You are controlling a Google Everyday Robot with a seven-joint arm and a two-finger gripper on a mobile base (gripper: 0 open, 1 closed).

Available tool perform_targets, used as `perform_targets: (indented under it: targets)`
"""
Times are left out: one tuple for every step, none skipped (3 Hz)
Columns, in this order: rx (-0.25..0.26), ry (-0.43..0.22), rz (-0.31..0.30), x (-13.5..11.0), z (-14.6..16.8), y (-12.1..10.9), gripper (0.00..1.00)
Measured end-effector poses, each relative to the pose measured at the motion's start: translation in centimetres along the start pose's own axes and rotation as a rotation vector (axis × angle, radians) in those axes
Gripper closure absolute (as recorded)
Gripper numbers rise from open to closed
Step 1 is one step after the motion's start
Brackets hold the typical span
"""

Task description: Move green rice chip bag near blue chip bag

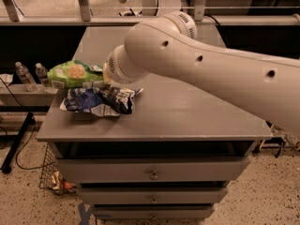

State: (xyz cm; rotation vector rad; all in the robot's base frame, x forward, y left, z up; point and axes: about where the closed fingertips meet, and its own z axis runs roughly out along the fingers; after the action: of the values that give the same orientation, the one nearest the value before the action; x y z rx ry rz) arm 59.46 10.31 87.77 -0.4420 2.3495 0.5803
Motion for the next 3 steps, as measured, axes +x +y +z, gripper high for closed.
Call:
perform_targets:
  targets:
    - [0.0, -0.004, -0.003, -0.16, -0.22, 0.16, 0.59]
    - [0.001, -0.008, -0.006, -0.26, -0.44, 0.31, 0.35]
    - [0.001, -0.011, -0.009, -0.35, -0.63, 0.44, 0.13]
